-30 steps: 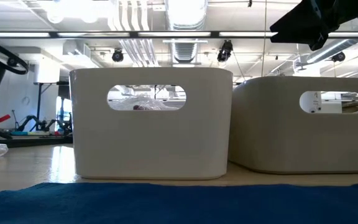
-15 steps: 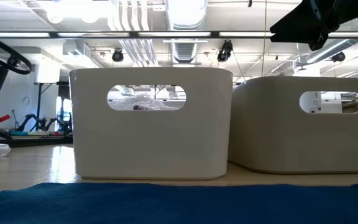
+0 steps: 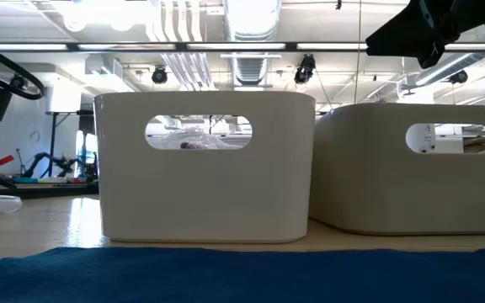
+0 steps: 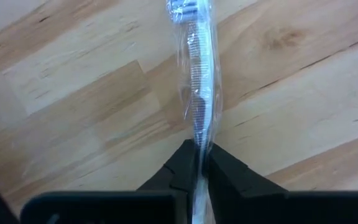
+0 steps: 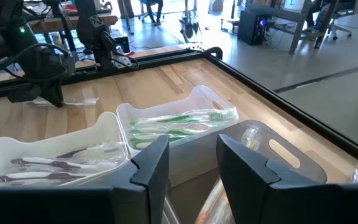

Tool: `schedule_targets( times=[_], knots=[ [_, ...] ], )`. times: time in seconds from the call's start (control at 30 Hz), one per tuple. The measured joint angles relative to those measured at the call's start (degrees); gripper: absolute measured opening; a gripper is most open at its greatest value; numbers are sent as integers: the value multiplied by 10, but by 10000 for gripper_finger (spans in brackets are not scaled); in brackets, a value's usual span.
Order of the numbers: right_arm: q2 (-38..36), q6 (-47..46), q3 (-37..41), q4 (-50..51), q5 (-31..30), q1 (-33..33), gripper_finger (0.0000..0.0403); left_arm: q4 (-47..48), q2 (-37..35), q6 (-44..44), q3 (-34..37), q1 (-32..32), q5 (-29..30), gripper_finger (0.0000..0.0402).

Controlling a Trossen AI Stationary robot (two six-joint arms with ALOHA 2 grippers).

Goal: Pick & Place Toothbrushes
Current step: Put the violet toothbrush into the white bin

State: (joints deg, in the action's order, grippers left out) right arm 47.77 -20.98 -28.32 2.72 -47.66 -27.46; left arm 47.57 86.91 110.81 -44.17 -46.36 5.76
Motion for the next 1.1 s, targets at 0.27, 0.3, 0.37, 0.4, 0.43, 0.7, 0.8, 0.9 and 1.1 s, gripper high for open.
schedule_targets(
  times=[0.27,0.3,0.37,0.4,0.43,0.7,0.8,0.9,1.1],
  knots=[
    [0,2,0,0,0,0,102,1,-24,-23,-6,1,62,12],
    [0,1,0,0,0,0,99,0,-31,-28,-10,0,76,12],
    [0,2,0,0,0,0,92,1,-43,-36,-21,1,110,13],
    [0,2,0,0,0,0,89,1,-49,-44,-26,2,128,15],
    [0,2,1,0,0,0,85,1,-55,-53,-34,2,145,18],
    [0,4,0,0,0,0,61,0,-78,-184,-124,39,254,17],
    [0,5,1,0,0,0,55,-18,-76,-279,-173,74,261,19],
    [0,6,1,0,0,0,50,-48,-64,-380,-221,112,258,19],
    [0,6,1,0,0,0,49,-58,-22,-493,-316,188,192,18]
  ],
)
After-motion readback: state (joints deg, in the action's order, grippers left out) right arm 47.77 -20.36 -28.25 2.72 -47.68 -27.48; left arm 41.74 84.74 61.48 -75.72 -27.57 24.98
